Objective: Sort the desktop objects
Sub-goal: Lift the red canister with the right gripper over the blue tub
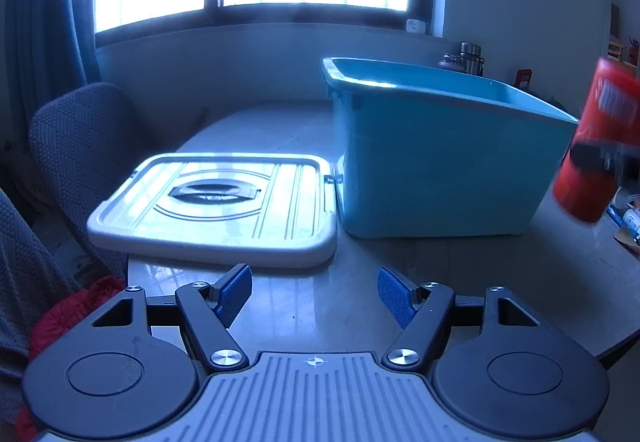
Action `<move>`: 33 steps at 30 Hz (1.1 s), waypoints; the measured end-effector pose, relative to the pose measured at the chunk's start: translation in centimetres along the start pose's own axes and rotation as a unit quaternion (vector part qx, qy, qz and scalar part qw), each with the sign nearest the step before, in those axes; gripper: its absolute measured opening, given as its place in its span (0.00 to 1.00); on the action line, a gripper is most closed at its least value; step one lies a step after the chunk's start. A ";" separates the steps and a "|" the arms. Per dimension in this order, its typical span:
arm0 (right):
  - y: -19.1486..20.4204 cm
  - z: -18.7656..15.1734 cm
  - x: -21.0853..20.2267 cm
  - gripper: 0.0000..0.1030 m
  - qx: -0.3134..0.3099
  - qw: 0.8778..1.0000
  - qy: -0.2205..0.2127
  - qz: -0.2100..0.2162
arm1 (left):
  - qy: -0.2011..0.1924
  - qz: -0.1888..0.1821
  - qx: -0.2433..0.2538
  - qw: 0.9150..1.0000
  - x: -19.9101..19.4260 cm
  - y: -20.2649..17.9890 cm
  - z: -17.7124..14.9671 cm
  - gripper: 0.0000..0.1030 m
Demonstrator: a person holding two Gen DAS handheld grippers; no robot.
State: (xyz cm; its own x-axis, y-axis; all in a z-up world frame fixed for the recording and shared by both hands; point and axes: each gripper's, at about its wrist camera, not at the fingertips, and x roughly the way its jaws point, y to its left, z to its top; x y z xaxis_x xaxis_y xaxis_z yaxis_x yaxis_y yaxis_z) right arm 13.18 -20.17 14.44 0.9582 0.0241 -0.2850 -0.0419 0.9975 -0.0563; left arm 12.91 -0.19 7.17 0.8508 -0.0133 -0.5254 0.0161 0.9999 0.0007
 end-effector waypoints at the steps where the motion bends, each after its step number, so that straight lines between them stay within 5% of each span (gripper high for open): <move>1: 0.0 0.6 0.1 0.47 -0.005 1.000 -0.007 -0.003 | 0.000 0.001 0.000 1.000 0.0 0.0 0.3 0.70; 15: -1.1 9.0 4.7 0.47 -0.010 0.998 -0.061 -0.003 | -0.010 0.013 -0.006 1.000 0.8 0.0 4.6 0.70; 33: 0.5 9.4 15.6 0.47 -0.007 1.000 0.014 0.018 | 0.026 0.023 -0.004 0.999 5.9 0.5 6.5 0.70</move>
